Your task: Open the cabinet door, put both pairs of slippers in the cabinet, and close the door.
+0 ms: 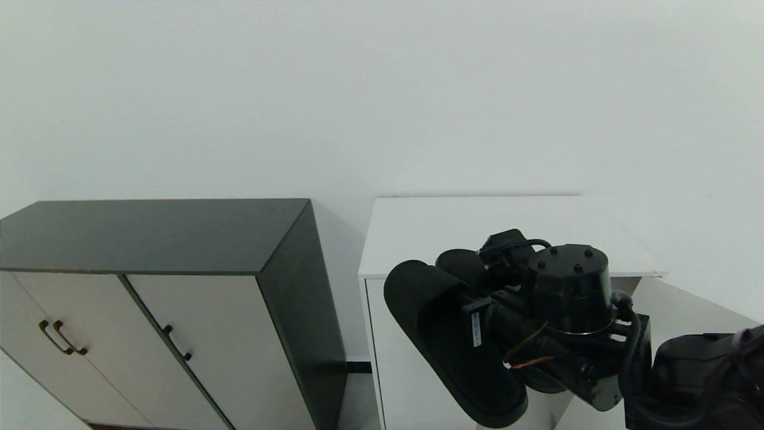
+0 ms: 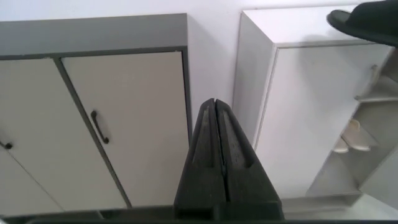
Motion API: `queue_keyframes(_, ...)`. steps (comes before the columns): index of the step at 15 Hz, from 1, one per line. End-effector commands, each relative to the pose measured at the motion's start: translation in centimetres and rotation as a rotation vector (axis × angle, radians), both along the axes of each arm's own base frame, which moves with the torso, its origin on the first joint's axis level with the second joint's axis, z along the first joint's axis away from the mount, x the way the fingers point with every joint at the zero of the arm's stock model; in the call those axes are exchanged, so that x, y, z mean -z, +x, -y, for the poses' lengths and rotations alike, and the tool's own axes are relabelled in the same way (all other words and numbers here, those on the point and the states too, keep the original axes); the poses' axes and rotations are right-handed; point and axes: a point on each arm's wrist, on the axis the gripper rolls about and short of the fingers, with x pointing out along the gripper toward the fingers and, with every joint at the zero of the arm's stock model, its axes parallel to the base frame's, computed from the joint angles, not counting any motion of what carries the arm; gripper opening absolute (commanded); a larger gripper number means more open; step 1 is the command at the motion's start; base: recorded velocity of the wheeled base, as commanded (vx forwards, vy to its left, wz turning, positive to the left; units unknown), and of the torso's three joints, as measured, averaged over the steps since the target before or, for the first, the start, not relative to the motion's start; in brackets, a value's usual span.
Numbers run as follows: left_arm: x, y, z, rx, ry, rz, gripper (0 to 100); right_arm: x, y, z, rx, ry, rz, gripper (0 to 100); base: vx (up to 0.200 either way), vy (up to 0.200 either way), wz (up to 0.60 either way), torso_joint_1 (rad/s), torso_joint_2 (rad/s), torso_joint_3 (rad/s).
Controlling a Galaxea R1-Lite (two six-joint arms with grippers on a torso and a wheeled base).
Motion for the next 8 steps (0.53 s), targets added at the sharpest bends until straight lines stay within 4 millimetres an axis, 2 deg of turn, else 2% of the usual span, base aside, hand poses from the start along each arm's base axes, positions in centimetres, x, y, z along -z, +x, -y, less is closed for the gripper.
queue_keyframes(1, -0.04, -0.01, 0.0, 0.0, 0.001, 0.002, 0, 0.15, -0.01, 0.0, -0.001, -0.007, -0.001, 0, -0.2, 0.0, 0.0, 0.002, 0.0, 0.002)
queue_keyframes(2, -0.04, -0.01, 0.0, 0.0, 0.001, 0.002, 0, 0.15, -0.01, 0.0, -0.001, -0.007, -0.001, 0, -0.2, 0.0, 0.0, 0.007, 0.01, 0.007)
queue_keyframes(8, -0.04, -0.01, 0.0, 0.0, 0.001, 0.002, 0, 0.39, -0.06, 0.07, 0.0, -0.014, -0.007, 0, 0.0, 0.0, 0.0, 0.0, 0.0, 0.0)
